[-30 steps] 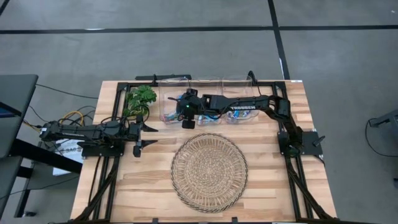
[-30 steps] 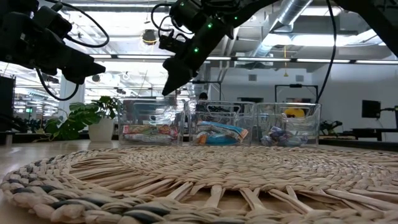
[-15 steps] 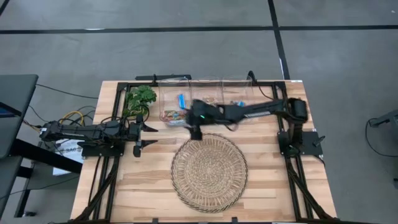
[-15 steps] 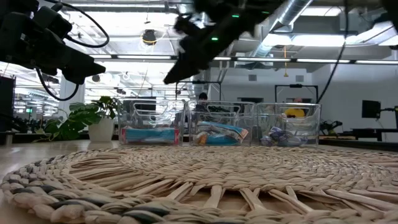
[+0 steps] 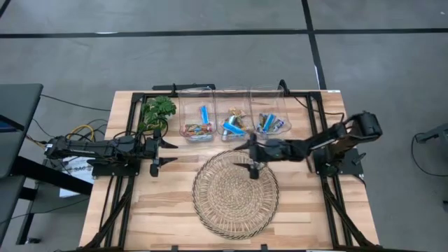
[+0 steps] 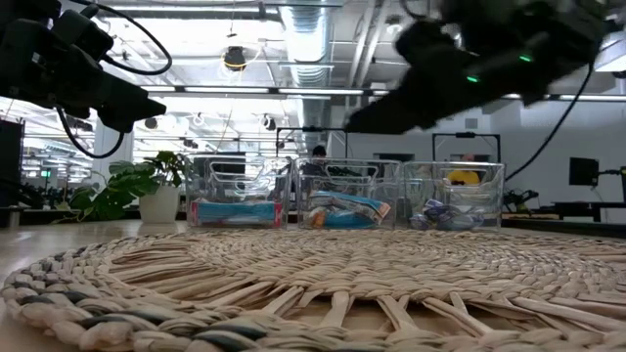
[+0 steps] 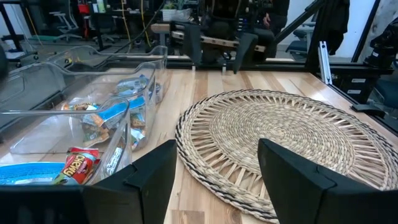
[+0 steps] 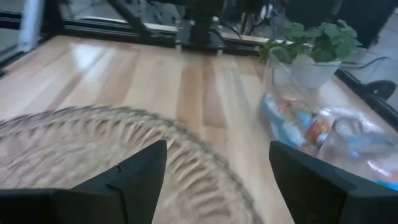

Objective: Pick and place Granola Bars by type
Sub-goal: Return to Home Position

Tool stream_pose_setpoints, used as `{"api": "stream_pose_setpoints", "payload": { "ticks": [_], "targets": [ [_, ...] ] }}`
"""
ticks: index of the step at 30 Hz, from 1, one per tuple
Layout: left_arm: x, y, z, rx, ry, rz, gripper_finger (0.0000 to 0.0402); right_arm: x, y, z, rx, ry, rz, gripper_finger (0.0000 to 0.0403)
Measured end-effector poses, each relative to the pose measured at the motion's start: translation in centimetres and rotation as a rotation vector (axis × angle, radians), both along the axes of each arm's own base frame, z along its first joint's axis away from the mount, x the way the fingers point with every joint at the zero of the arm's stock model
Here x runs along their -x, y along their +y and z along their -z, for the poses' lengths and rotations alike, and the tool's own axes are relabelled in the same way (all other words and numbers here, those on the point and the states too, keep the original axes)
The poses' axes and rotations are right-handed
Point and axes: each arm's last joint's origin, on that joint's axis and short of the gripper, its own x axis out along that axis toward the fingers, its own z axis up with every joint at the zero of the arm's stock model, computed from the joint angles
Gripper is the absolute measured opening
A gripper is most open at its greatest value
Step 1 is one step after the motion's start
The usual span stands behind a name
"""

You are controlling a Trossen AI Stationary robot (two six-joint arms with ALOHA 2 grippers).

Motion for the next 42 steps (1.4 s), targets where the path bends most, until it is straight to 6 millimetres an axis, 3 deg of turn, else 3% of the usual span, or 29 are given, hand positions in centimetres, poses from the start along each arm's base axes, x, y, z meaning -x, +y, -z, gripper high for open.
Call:
{"api": "stream_pose_setpoints", "payload": {
  "ticks": [5,12,22,34,42],
  "targets": [
    [0.0,0.0,0.0,0.0,0.0,0.0,0.022,3.8,-0.1,1.6,-0.024,-0.066,-0.003,0.028],
    [0.0,0.0,0.0,0.0,0.0,0.0,0.022,8.8,-0.7,3.2,-0.239,-0.088,0.063,0.028],
    [0.0,0.0,0.0,0.0,0.0,0.0,0.022,12.6,-0.3,3.9,-0.211,-0.138,0.004,0.028],
    [0.0,0.0,0.0,0.0,0.0,0.0,0.022,12.9,-0.1,3.5,-0.137,-0.134,-0.122,0.028],
    [0.0,0.0,0.0,0.0,0.0,0.0,0.022,13.4,-0.5,3.7,-0.146,-0.072,-0.095,0.028]
  ]
}}
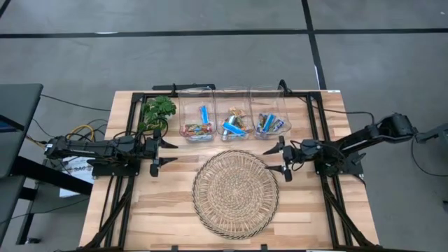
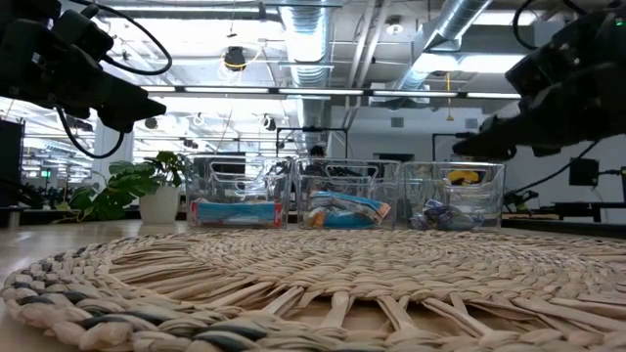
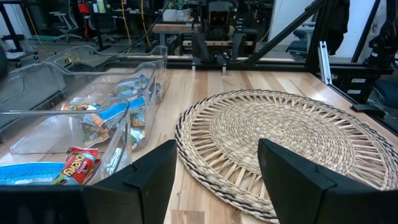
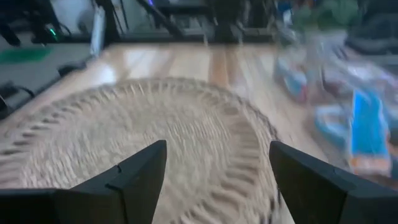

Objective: Pick and place Granola Bars by type
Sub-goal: Return to Home Position

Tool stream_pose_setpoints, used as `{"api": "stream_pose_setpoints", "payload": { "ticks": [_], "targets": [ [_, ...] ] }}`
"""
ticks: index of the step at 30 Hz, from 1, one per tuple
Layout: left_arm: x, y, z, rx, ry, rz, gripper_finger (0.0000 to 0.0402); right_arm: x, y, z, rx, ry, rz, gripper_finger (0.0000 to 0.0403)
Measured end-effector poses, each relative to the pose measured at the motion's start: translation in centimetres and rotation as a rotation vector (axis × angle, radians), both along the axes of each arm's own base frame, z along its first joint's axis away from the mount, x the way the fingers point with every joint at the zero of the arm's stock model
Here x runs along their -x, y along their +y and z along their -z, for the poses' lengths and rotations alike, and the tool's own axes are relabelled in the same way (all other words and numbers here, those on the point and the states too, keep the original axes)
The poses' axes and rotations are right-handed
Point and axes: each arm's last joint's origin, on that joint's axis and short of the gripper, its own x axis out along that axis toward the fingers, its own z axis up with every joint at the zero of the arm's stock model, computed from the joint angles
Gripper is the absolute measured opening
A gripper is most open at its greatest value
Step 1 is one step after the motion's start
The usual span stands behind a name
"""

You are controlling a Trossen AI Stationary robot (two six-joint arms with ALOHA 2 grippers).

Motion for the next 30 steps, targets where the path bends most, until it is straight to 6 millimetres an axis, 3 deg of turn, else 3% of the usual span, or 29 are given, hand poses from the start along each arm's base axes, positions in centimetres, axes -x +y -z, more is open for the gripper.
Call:
{"api": "stream_pose_setpoints", "payload": {
  "ticks": [22,30],
  "targets": [
    [0.0,0.0,0.0,0.0,0.0,0.0,0.022,4.3,-0.7,-0.6,-0.002,0.133,0.031,0.0279],
    [0.0,0.0,0.0,0.0,0.0,0.0,0.022,4.5,-0.9,-1.1,-0.012,0.076,0.044,0.0279]
  ]
}}
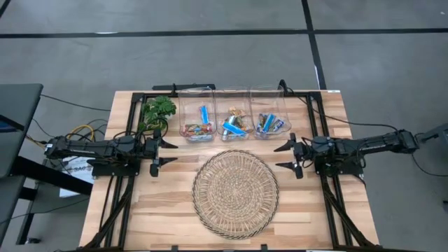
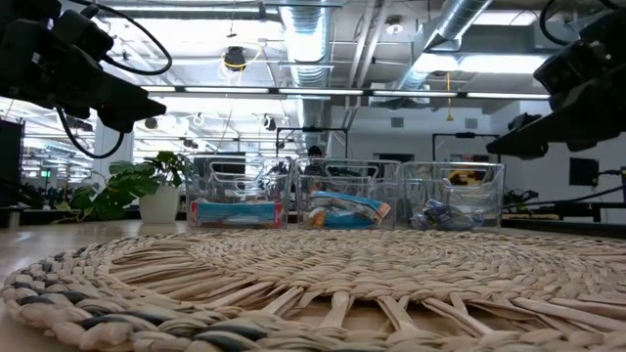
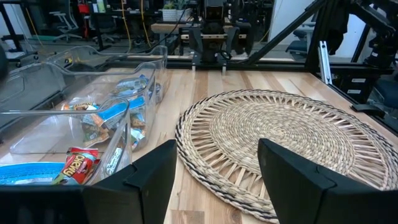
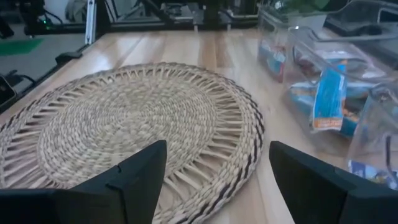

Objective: Pick and place Granola Bars by type
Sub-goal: Return to Home Position

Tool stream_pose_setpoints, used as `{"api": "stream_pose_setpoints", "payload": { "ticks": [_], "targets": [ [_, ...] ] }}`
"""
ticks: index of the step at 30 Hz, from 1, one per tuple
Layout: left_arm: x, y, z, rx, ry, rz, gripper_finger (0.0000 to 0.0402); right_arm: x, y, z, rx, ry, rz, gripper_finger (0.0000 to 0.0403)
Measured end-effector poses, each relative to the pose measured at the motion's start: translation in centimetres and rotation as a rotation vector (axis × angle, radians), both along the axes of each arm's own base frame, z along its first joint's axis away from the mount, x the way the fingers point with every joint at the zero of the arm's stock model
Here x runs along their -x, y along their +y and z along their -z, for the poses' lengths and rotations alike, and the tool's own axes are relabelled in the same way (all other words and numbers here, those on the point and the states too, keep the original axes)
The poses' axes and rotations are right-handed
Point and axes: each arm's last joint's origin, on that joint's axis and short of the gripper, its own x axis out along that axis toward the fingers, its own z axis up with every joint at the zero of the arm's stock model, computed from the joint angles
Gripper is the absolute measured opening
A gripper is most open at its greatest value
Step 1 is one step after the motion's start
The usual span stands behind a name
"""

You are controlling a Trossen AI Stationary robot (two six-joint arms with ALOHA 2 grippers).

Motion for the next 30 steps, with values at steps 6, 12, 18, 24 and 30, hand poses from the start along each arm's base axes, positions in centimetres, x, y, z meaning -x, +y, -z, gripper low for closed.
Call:
{"api": "stream_pose_setpoints", "payload": {
  "ticks": [6,12,18,24,30],
  "targets": [
    [0.0,0.0,0.0,0.0,0.0,0.0,0.022,0.0,0.0,-0.01,-0.161,0.012,0.051,0.0279],
    [0.0,0.0,0.0,0.0,0.0,0.0,0.022,0.01,0.0,0.01,-0.274,0.021,0.087,0.0279],
    [0.0,0.0,0.0,0.0,0.0,0.0,0.022,0.01,0.0,0.0,-0.273,0.021,0.087,0.0279],
    [0.0,0.0,0.0,0.0,0.0,0.0,0.022,0.01,0.0,0.01,-0.273,0.022,0.087,0.0279],
    [0.0,0.0,-0.01,0.0,-0.001,0.0,0.022,0.01,0.0,0.01,-0.272,0.022,0.086,0.0279]
  ]
}}
